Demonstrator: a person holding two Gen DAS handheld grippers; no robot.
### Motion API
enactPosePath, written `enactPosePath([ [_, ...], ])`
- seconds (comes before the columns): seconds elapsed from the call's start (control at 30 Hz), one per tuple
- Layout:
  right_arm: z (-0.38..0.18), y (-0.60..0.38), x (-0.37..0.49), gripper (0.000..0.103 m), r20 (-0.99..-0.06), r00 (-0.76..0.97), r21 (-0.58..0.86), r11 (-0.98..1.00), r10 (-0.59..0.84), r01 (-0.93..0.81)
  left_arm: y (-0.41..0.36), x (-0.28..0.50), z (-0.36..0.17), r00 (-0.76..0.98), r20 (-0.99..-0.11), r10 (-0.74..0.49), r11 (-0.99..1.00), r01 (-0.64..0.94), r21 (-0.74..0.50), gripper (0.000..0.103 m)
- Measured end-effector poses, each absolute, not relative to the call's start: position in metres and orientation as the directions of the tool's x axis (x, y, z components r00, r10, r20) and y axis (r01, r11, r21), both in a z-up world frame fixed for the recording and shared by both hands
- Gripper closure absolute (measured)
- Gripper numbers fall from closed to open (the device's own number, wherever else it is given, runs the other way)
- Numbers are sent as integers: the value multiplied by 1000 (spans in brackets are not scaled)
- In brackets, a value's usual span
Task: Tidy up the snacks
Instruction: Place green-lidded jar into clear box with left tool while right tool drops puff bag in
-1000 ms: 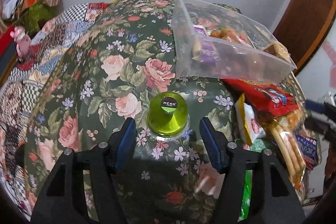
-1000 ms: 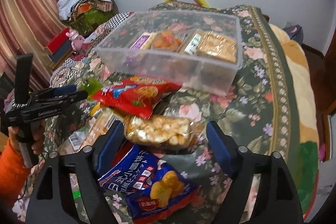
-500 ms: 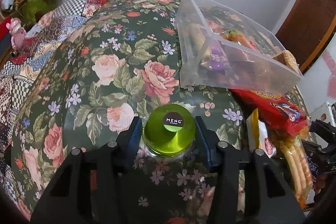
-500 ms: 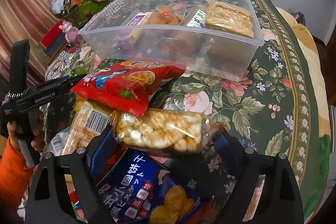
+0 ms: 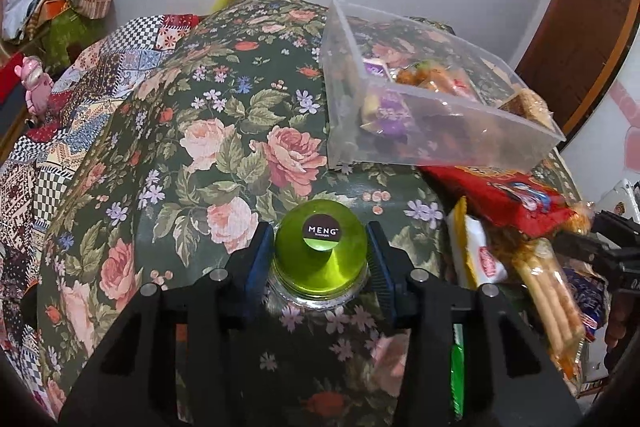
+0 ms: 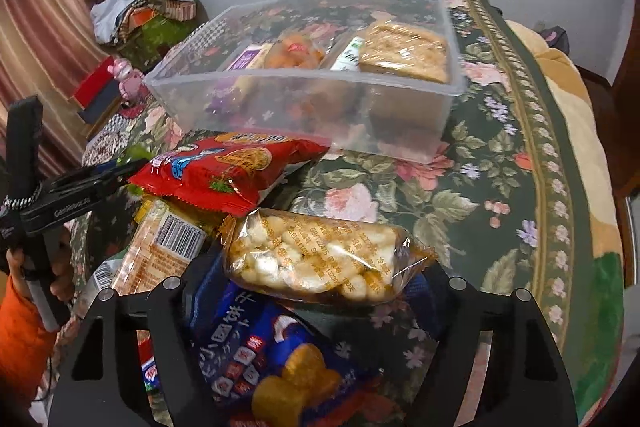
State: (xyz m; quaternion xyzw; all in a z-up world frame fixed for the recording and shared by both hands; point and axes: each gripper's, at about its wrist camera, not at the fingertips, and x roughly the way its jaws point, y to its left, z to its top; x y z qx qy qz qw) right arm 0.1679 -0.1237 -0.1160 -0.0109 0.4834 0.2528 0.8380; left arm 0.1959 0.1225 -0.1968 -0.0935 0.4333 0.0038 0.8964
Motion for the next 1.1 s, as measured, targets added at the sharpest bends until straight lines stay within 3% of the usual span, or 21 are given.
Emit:
enactPosePath([
  [0.67,-47,-151,181,29,-696,588,202,898,412,-391,97,192,-108,752,-650,-109,986,-1,-167,57],
  [1.1,-27,-143,213,29,-640,641,200,897,424,-393,73,234,-92,768,-626,-137,985,39,-168,57],
])
